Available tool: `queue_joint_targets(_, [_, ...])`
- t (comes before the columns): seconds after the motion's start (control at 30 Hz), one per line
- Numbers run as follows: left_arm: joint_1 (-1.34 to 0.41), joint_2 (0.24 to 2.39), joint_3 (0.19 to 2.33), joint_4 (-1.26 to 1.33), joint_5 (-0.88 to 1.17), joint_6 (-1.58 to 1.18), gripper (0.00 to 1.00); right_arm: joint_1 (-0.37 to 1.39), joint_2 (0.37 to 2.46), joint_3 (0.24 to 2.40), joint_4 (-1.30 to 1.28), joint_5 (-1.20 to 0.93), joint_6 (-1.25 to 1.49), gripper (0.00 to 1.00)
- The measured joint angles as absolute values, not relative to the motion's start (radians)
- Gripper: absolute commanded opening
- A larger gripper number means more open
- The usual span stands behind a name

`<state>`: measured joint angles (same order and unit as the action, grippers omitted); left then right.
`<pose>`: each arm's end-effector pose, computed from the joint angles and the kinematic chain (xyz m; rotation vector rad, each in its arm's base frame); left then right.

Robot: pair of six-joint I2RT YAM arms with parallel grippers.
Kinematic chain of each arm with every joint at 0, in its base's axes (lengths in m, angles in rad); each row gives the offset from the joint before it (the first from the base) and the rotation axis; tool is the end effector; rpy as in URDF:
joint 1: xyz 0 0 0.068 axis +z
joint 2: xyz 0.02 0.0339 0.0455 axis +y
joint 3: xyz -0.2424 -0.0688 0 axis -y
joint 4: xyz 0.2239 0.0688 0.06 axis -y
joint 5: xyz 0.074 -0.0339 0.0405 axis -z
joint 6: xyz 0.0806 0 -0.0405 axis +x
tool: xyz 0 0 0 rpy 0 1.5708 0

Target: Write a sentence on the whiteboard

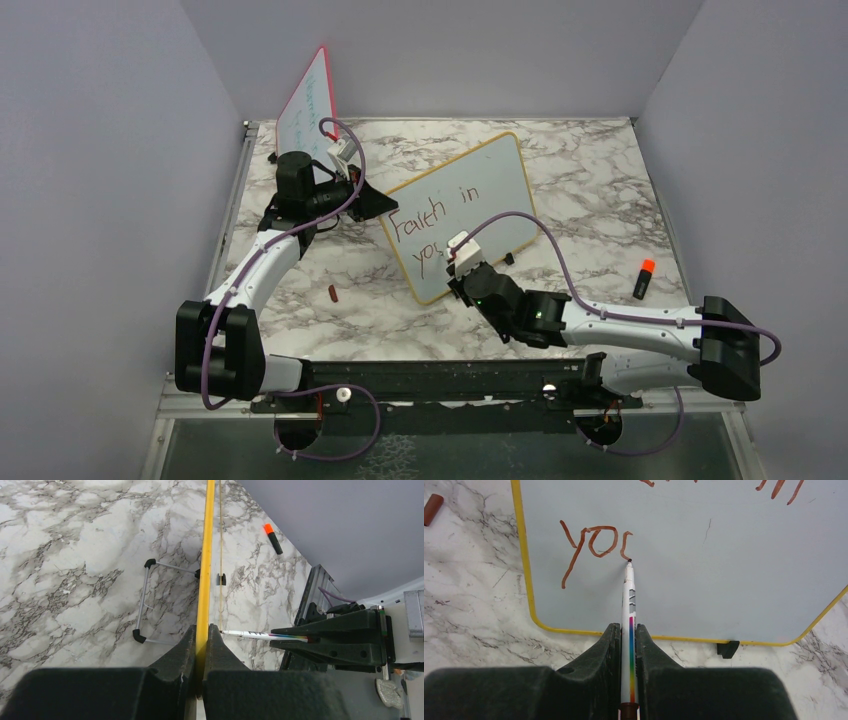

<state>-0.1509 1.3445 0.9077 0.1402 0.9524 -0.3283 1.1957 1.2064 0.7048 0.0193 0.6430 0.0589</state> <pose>0.2959 -0.1114 0.2741 0.5207 1.8390 -1.2083 0.1481 0.2442 0.2207 -0.7059 1.8227 0.1640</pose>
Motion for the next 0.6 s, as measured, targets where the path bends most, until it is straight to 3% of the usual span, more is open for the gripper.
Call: queue_joint_targets(0.6, [-0.151, 1.345, 0.908, 0.14, 0.952, -0.328, 0.0, 1.175, 1.204, 0.703, 0.058, 0.668, 0.023, 0.01])
